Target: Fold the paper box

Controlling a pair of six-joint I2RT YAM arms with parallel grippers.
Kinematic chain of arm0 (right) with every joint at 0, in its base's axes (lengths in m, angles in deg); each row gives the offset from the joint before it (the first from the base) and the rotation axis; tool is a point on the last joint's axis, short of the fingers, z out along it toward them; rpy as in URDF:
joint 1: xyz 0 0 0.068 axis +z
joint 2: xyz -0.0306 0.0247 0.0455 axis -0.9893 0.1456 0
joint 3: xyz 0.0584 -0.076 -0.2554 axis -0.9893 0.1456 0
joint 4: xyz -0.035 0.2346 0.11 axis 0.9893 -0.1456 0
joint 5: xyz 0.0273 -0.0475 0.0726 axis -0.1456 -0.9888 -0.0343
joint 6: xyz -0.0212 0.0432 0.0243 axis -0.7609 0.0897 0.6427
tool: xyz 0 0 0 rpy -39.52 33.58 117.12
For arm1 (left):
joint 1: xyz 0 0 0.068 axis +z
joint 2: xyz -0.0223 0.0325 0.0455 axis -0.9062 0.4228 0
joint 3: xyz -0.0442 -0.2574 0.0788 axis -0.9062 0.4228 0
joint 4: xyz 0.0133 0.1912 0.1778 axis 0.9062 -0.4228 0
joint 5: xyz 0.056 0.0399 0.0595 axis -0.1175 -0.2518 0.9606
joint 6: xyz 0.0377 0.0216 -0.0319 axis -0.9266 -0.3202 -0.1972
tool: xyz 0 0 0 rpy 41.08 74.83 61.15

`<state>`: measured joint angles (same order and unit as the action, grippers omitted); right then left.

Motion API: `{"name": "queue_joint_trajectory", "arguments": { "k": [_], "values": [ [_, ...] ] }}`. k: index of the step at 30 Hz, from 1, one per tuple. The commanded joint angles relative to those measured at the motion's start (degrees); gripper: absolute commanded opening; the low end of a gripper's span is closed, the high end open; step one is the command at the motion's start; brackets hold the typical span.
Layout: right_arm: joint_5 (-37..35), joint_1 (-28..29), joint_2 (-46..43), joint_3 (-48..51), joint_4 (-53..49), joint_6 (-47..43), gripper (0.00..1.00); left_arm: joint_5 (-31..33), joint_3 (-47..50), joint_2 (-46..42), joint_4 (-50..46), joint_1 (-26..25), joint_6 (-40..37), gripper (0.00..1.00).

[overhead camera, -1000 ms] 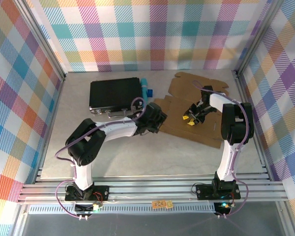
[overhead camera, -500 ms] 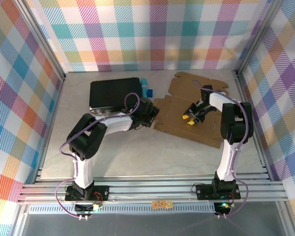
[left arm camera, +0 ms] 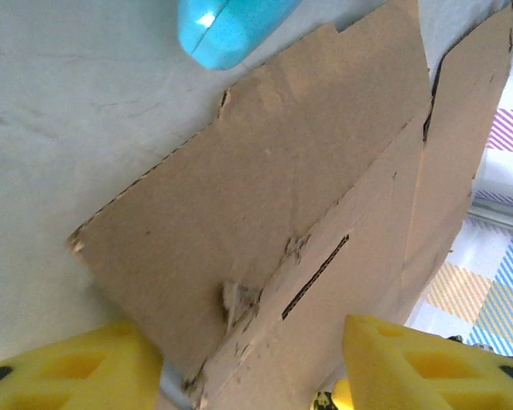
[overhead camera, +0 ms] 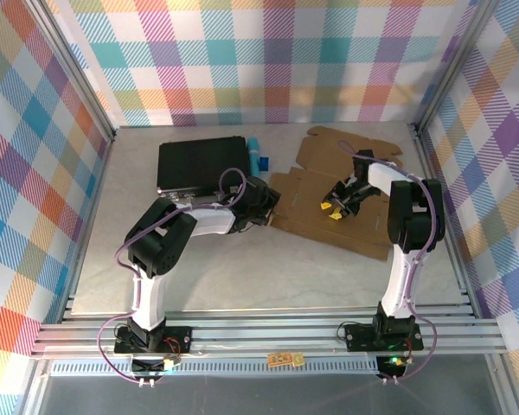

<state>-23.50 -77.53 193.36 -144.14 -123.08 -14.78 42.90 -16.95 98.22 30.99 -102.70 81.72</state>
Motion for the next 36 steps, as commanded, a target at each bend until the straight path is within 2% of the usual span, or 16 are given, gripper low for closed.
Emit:
{"name": "queue_joint_trajectory", "arguments": {
  "k": [1, 6, 11, 15, 19, 22, 26, 28, 31, 34, 36],
  "values": [
    [1.21, 0.01, 1.18, -1.10, -1.36, -0.81, 0.36, 0.81, 0.01, 2.79, 8.85, 0.29, -0.39, 0.50],
    [1.20, 0.00, 0.92, -1.22, -1.45, -0.80, 0.36, 1.87, 0.57, 3.00, 10.96, 0.27, -0.97, 0.30],
    [-0.82, -0.05, -2.18, -1.94, -2.04, 0.12, 0.36, 2.22, -0.26, 0.32, 9.73, -0.03, -0.33, 0.00],
    [-7.33, -0.10, -13.28, -1.12, -2.79, 6.58, 0.52, 6.55, -2.46, -3.08, 4.69, -1.85, 5.38, 0.00],
    [-13.80, -0.14, -29.48, 2.75, -5.92, 21.24, 0.68, 10.80, -7.02, -4.49, -0.68, -3.58, 14.07, 0.00],
    [-13.25, 0.34, -42.69, 11.90, -3.72, 37.17, 0.75, 11.49, -10.49, -4.06, -2.00, -3.75, 17.72, 0.00],
    [-12.49, 2.75, -56.51, 28.19, 9.87, 57.75, 0.77, 11.42, -13.59, -4.05, -3.32, -3.70, 20.21, 0.00],
    [-13.31, 3.02, -59.36, 33.44, 17.97, 62.24, 0.79, 10.83, -14.90, -4.15, -3.92, -3.77, 20.14, 0.00],
    [-13.59, 3.02, -58.81, 35.18, 26.22, 62.14, 0.83, 9.24, -15.70, -3.56, -2.67, -3.77, 20.90, 0.00],
    [-12.11, 2.98, -55.36, 33.50, 26.37, 60.66, 0.82, 8.65, -15.63, -3.65, -2.43, -3.77, 20.98, 0.00],
    [-13.06, 2.93, -53.97, 34.42, 28.84, 60.34, 0.78, 8.57, -15.32, -4.18, -2.39, -3.77, 21.01, 0.00]
  ]
}}
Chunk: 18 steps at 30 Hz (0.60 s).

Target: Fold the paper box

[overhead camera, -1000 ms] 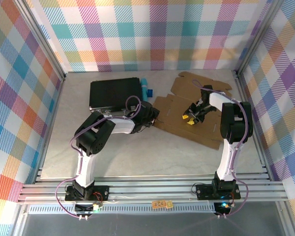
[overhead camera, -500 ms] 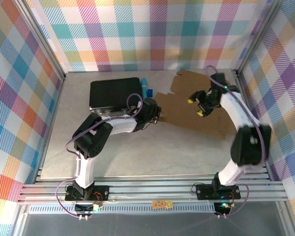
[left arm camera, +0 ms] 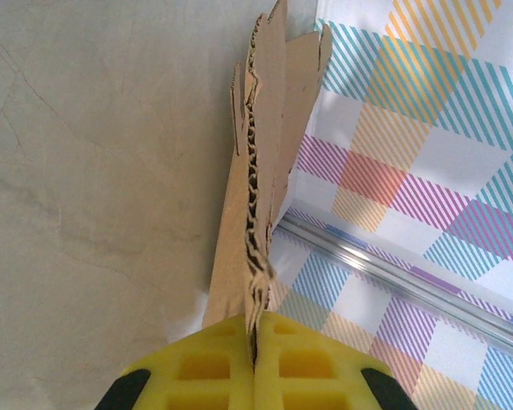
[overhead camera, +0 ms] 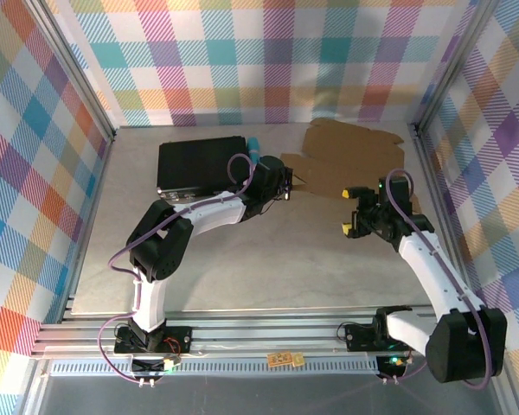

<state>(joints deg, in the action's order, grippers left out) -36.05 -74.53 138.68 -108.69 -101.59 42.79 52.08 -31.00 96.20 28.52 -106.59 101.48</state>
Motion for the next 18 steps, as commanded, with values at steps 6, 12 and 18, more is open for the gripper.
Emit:
{"name": "queue_joint_trajectory", "arguments": {
  "k": [6, 12, 18],
  "values": [
    [-2.65, -0.78, 5.11, -1.63, 10.92, 0.34, 0.54, -1.02, 0.39, -3.93, 0.28, 0.14, 1.26, 0.00],
    [-4.18, -1.33, 7.79, -5.71, 4.91, -3.28, 0.33, -1.33, 1.48, -5.68, 0.49, 0.25, 1.02, 0.00],
    [-4.23, -1.31, 8.00, -4.47, 3.98, -1.08, 0.50, -1.75, 1.30, -6.16, 0.39, 0.40, 0.85, 0.00]
  ]
}}
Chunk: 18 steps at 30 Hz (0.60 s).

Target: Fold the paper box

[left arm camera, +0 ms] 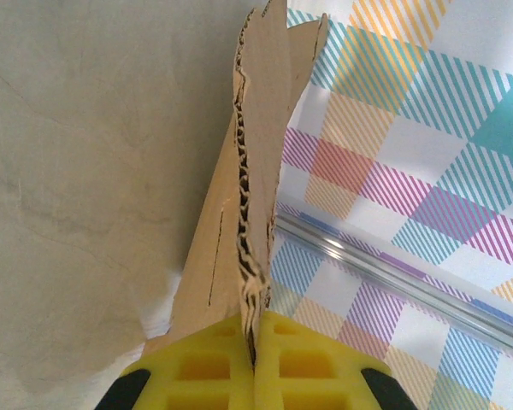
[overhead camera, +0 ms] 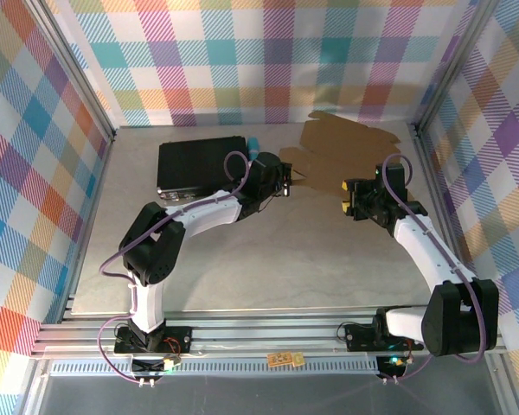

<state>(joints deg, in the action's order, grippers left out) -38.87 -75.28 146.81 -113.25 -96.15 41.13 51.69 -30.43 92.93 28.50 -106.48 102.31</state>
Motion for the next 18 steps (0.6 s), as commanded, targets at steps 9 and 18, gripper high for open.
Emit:
{"name": "queue_joint_trajectory", "arguments": {
  "k": [9, 18],
  "values": [
    [-5.61, -1.38, -1.98, 4.70, 5.85, 3.84, 0.33, -1.28, 1.26, -3.82, 0.31, 0.15, -0.27, 0.00],
    [-9.92, -1.35, -3.84, -5.71, -2.82, -1.43, 0.00, -1.98, 0.45, -8.41, -3.43, 0.58, -6.11, 0.26]
  ]
}}
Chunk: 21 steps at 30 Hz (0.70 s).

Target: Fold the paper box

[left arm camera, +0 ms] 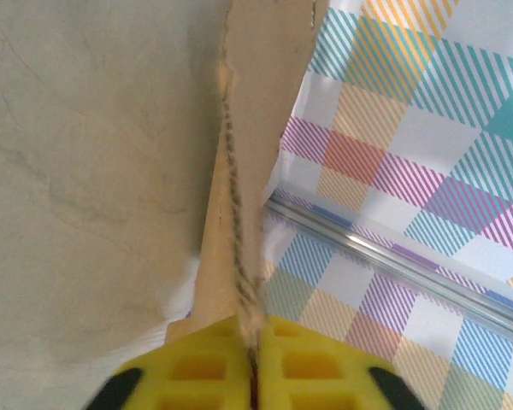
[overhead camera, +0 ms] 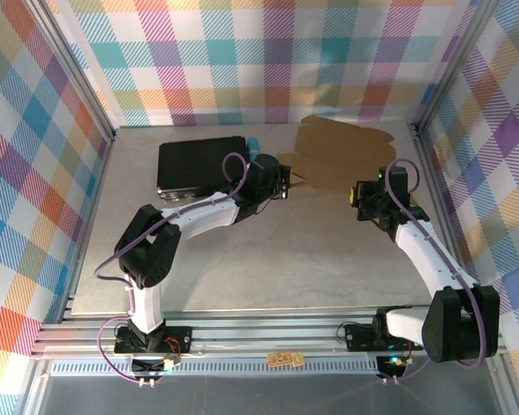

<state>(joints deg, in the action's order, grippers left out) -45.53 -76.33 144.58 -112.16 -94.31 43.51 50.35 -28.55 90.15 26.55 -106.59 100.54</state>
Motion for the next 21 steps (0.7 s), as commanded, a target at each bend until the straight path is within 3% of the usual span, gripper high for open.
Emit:
{"name": "queue_joint_trajectory", "arguments": {
  "k": [1, 3, 6, 9, 13, 21],
  "values": [
    [-3.77, -0.26, -1.84, -10.67, -8.40, -6.29, 0.00, -1.38, -3.06, -6.94, -4.51, 1.18, -7.29, 0.40],
    [-4.64, -0.20, -2.06, -18.41, -16.15, -10.87, 0.00, -1.83, -6.28, -10.04, -11.77, 2.39, -14.00, 0.56],
    [-4.69, -0.31, -1.75, -29.58, -25.28, -18.14, 0.00, 0.22, -11.03, -15.49, -23.67, 4.34, -23.65, 0.65],
    [-2.41, -0.28, -0.23, -39.52, -32.09, -24.88, 0.00, 6.24, -14.60, -21.11, -37.01, 5.88, -30.39, 0.67],
    [0.78, -0.33, 0.74, -50.77, -38.04, -30.94, 0.00, 12.08, -14.39, -28.20, -43.71, 8.54, -34.77, 0.67],
    [9.70, -0.20, 9.91, -72.90, -46.01, -24.13, 0.00, 17.79, -15.04, -38.24, -52.57, 12.19, -39.60, 0.66]
  ]
}}
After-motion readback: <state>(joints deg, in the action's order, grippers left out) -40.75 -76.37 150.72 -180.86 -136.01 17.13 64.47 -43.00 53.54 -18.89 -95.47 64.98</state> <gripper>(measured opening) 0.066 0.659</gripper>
